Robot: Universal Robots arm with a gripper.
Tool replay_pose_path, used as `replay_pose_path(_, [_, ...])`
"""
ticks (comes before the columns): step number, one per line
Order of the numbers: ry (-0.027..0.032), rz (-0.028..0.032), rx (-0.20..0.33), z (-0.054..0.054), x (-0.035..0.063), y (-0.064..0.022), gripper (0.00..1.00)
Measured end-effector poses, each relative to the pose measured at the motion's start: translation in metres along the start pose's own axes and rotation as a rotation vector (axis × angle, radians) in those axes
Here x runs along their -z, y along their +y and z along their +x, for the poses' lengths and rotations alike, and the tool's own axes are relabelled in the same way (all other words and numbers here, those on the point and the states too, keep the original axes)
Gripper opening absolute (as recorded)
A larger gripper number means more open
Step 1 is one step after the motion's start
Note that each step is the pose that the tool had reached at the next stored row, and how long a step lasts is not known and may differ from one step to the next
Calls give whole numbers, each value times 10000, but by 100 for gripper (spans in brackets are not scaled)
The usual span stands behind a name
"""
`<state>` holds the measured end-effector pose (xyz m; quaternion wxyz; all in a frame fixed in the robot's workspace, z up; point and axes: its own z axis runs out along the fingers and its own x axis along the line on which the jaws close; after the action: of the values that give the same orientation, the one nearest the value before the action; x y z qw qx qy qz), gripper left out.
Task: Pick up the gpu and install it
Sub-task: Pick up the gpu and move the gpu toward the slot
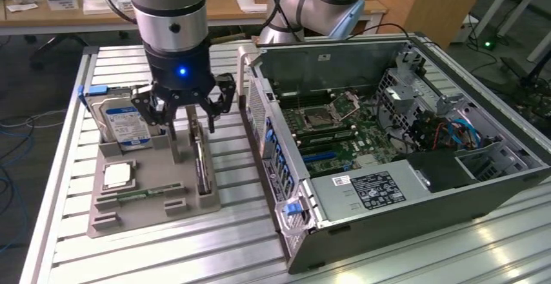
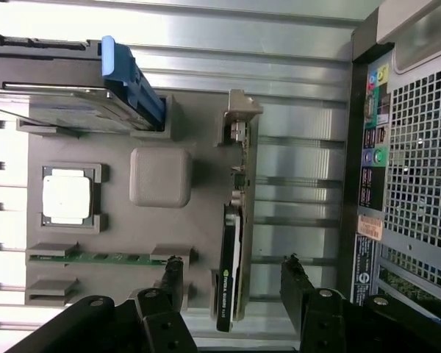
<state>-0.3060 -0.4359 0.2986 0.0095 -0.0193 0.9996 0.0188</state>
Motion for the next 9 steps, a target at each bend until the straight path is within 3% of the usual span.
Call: replay_pose_path(9, [1,1,22,3,-164,-6,65])
